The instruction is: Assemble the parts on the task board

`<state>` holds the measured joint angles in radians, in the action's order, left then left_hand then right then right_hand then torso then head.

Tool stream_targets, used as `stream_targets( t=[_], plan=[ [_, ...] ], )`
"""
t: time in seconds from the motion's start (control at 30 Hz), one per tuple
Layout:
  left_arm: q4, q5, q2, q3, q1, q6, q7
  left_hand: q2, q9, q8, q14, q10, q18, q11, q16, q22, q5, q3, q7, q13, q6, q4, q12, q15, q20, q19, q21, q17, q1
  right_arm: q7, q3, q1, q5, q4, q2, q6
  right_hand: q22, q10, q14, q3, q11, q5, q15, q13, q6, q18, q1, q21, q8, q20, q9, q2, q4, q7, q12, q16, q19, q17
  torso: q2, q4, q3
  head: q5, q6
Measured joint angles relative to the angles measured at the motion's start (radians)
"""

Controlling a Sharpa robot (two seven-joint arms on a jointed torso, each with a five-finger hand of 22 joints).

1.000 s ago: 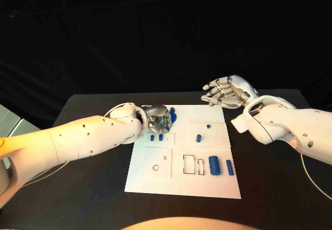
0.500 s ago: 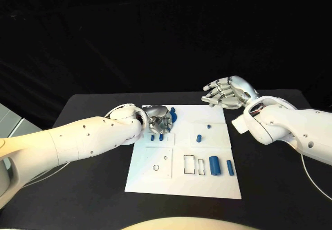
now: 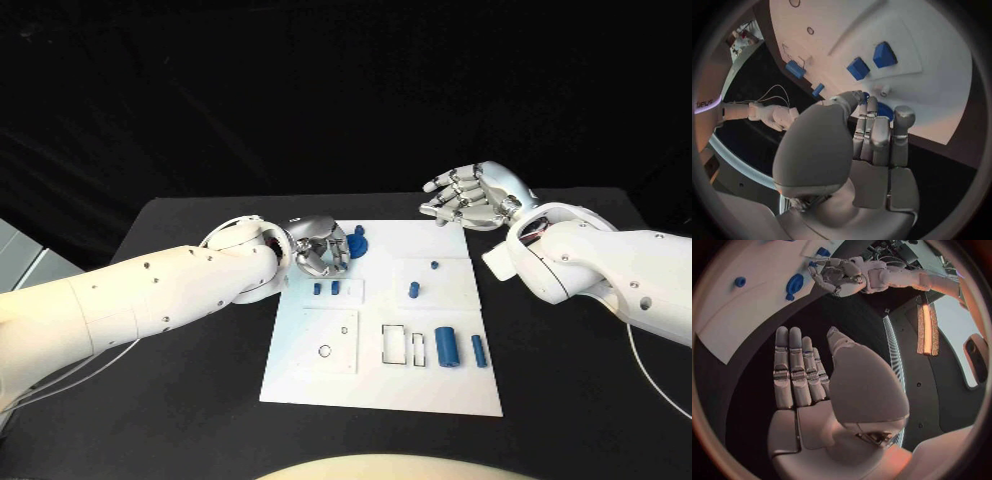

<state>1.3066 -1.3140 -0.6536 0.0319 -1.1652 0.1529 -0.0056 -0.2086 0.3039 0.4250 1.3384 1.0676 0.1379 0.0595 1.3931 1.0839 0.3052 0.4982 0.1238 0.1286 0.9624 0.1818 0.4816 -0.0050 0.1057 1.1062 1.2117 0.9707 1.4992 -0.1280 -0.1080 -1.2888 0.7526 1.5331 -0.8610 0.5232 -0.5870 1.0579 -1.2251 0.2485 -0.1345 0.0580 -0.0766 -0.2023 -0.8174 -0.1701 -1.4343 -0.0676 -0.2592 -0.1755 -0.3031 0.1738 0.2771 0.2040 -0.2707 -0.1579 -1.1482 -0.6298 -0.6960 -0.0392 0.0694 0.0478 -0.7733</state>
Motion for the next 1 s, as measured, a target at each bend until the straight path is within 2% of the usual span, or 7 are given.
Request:
stream_targets(
  t=[0.03,0.17,0.43,0.63,1.0],
  plan=[
    [0.008,0.007,-0.01,-0.006,0.0,0.002,0.0,-0.002,0.005,-0.001,0.0,0.003,0.0,0.003,0.0,-0.001,0.0,0.0,0.003,0.0,0.003,0.0,-0.003,0.0,0.0,0.0,0.0,-0.001,-0.002,0.0,0.0,0.0,0.0,0.0,-0.001,0.0,0.0,0.0,0.0,0.0,0.0,0.0,0.0,0.0,0.0,0.0,0.0,0.0,0.0,0.0,0.0,0.0,0.0,0.0,0.0,0.0,0.0,0.0,0.0,-0.0003,-0.0001,0.0,0.0],
    [0.03,0.026,-0.042,-0.017,0.0,0.005,0.001,0.0,0.006,-0.002,0.0,0.003,0.0,0.003,0.0,-0.001,0.0,0.0,0.003,0.0,0.003,0.0,-0.003,0.0,0.0,0.0,0.0,-0.001,-0.005,0.0,0.0,0.0,0.0,-0.002,-0.002,0.0,0.001,0.0,0.0,0.0,0.0,0.0,0.0,0.001,0.0,0.0,0.0,0.0,0.0,0.0,0.0,0.0,0.0,0.0,0.0,0.001,0.0,0.001,0.0,-0.0013,-0.0001,0.0,0.0],
    [0.048,0.05,-0.082,-0.022,0.0,0.004,0.001,0.002,0.006,-0.005,0.0,0.007,0.0,0.0,0.0,-0.001,0.0,-0.003,-0.001,0.0,0.006,-0.003,-0.009,0.0,0.0,0.0,0.0,0.0,-0.006,0.0,0.0,0.001,0.0,-0.002,-0.007,0.0,0.003,-0.004,0.0,0.0,-0.004,0.0,0.0,0.002,0.0,0.0,0.0,0.0,0.0,-0.004,0.0,0.0,0.0,0.0,0.004,0.004,0.004,0.002,0.001,-0.0015,0.0005,0.005,-0.002],
    [0.042,0.054,-0.083,-0.023,0.0,0.003,0.001,0.002,0.006,-0.007,0.0,0.007,0.0,0.0,0.0,-0.001,0.0,0.0,-0.001,0.0,0.006,-0.006,-0.009,0.0,0.0,0.0,0.0,0.0,-0.006,0.0,0.0,0.001,-0.001,-0.002,-0.008,0.0,0.005,-0.004,0.0,0.0,-0.004,0.0,0.0,0.003,0.0,0.0,0.0,0.0,0.0,-0.004,0.001,0.0,0.0,0.0,0.004,0.004,0.004,0.003,0.0,-0.0003,0.0014,0.009,-0.002],
    [0.013,0.051,-0.06,-0.023,0.007,0.002,0.001,0.002,0.006,-0.009,0.0,0.01,0.0,0.003,0.004,0.0,-0.001,0.0,-0.001,0.0,0.006,-0.006,-0.009,0.0,0.0,0.0,0.0,0.002,-0.006,0.0,0.0,0.001,-0.001,-0.001,-0.008,0.0,0.006,-0.004,0.0,0.0,-0.004,0.0,0.0,0.003,-0.001,0.0,0.0,0.0,0.0,-0.004,0.001,0.0,0.0,-0.001,0.004,0.004,0.004,0.003,0.0,0.0015,0.0026,0.012,-0.003]
  ],
)
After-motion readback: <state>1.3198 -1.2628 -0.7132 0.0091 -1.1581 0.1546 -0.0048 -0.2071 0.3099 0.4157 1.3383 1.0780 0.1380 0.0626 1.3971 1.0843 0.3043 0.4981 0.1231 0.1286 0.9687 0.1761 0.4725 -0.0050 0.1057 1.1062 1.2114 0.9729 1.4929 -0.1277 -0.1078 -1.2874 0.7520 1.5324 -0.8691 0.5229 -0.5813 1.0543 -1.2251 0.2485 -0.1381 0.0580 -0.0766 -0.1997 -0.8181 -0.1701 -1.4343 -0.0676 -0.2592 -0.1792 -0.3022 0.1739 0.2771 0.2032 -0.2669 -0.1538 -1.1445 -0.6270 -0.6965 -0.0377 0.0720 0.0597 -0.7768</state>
